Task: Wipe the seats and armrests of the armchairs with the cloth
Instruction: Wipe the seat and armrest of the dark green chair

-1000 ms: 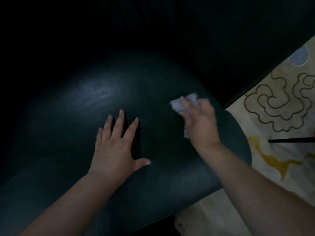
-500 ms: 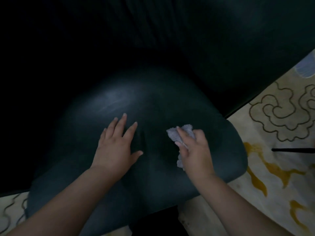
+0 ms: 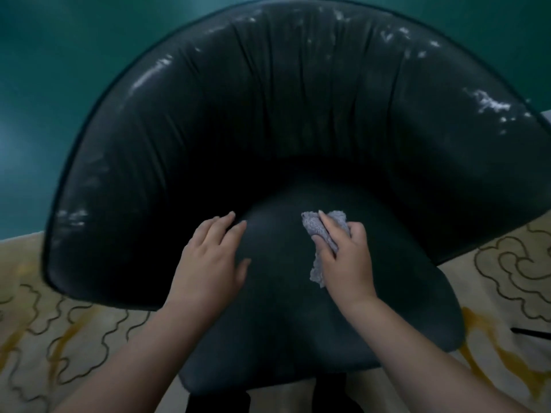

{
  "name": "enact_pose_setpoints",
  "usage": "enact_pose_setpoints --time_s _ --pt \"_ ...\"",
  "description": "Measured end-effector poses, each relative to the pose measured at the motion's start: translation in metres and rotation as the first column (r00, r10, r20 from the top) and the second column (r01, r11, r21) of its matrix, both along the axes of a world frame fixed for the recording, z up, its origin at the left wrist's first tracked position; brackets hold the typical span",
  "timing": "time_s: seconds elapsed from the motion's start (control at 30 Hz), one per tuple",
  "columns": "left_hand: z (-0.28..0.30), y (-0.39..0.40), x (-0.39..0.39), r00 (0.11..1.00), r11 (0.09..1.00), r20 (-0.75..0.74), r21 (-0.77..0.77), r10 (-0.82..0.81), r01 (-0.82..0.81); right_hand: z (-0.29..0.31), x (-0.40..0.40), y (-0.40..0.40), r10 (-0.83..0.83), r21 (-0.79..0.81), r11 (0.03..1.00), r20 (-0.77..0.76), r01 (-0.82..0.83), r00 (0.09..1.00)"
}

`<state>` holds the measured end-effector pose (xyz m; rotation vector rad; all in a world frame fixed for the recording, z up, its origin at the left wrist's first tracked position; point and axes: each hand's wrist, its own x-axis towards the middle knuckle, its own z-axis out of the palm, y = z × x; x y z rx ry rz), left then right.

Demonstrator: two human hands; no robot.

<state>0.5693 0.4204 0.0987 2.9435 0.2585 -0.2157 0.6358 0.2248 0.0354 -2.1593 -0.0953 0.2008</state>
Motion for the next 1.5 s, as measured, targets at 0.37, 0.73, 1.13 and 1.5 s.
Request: enact_pose_setpoints --time_s 0.37,0.73,1.13,1.5 --pt "0.072 0.189 -0.048 0.958 0.971 0.184 -0.133 0.219 -0.197 0.049 -0.047 0.199 -0.071 0.218 0.973 -0.032 0.077 0.997" --pt "0.025 0.259 -0.081 0.974 0.833 -0.139 -0.505 0.179 -0.226 0.057 -0.077 0.294 -0.021 0.269 0.963 0.126 -0.014 0.992" --pt "0.006 0.273 -0.081 0.957 0.672 -0.241 -0.682 0.163 -0.287 0.048 -0.02 0.336 0.193 -0.105 0.981 0.412 -0.164 0.891" --pt "0.007 0.271 -0.081 0.965 0.668 -0.202 -0.696 0.169 -0.263 0.047 -0.043 0.333 0.336 -0.033 0.936 0.392 -0.351 0.856"
